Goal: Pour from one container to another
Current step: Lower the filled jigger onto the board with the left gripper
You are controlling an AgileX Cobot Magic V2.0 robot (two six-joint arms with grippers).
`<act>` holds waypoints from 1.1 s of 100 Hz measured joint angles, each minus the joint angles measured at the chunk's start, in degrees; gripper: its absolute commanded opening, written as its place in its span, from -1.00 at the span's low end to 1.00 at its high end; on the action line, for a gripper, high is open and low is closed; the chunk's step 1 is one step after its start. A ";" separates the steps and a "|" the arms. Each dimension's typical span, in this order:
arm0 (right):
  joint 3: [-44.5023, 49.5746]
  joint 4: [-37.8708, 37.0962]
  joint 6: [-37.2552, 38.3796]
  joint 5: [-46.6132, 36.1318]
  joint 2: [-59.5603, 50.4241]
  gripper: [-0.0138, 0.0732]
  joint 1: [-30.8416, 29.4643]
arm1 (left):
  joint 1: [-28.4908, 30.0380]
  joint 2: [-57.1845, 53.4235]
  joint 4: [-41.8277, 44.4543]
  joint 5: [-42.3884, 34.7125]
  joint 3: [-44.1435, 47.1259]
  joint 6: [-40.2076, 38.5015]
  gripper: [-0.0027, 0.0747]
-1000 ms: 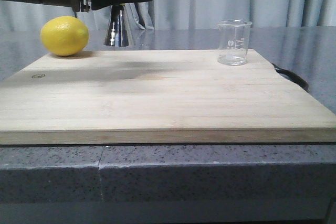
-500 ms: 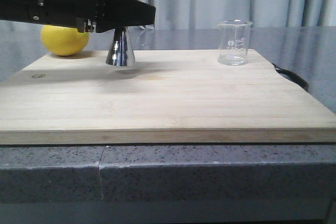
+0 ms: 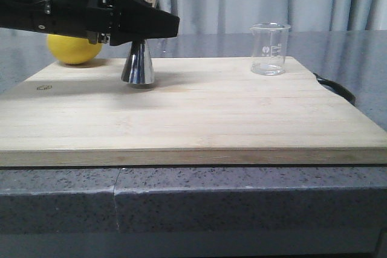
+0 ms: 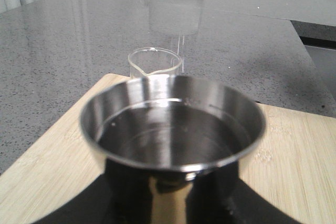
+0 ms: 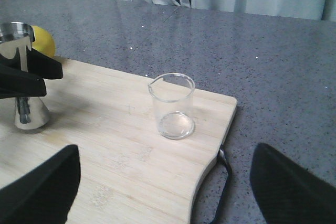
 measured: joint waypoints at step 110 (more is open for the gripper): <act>0.00 0.00 0.00 0.12 0.00 0.69 0.00 | 0.00 0.22 2.06 0.00 0.00 0.00 -0.39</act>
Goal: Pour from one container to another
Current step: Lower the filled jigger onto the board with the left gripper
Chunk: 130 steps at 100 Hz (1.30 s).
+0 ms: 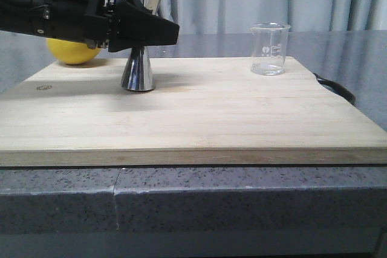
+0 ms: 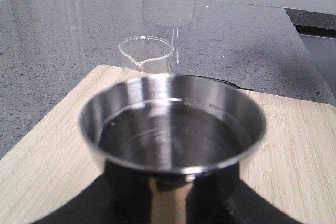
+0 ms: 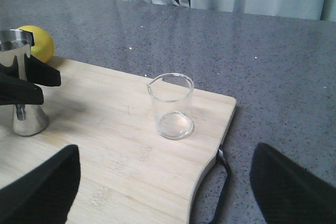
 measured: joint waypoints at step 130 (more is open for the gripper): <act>0.00 -0.08 0.00 0.10 0.00 0.69 0.00 | 0.00 0.00 3.45 -3.27 0.00 -3.51 0.51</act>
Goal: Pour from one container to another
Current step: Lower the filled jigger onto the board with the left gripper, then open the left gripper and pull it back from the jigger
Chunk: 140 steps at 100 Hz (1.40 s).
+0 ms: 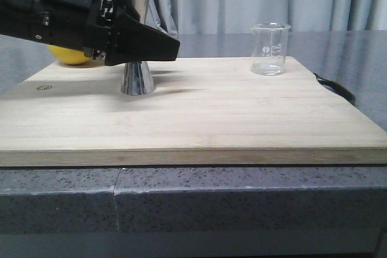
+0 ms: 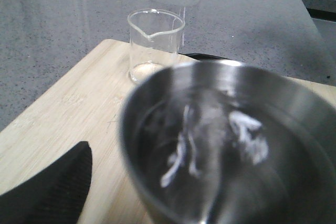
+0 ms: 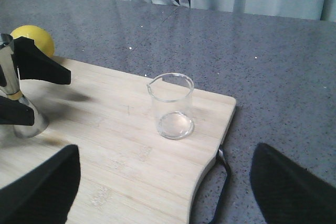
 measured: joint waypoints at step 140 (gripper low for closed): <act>0.00 -0.13 6.72 0.00 -6.91 0.69 0.00 | 0.00 -53.54 83.39 -5.79 -0.27 -95.89 0.48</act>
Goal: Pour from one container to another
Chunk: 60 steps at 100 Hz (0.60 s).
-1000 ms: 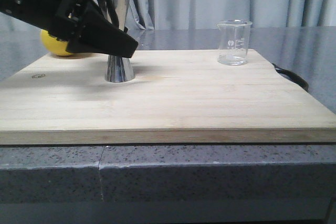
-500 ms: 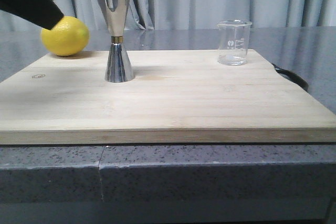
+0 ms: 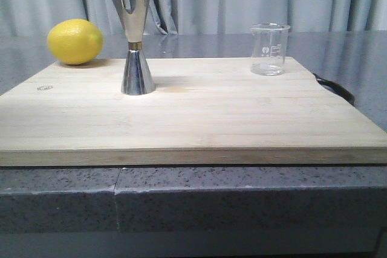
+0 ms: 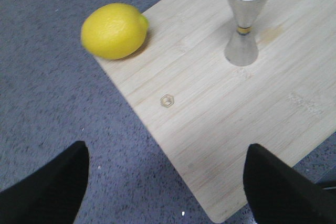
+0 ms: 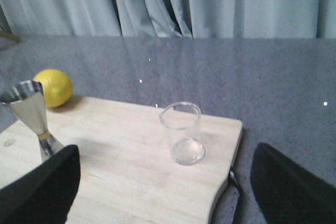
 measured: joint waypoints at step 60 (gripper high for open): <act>1.16 0.18 13.89 10.38 -19.47 0.69 0.00 | 0.00 -24.07 16.80 -7.23 14.77 -34.42 0.48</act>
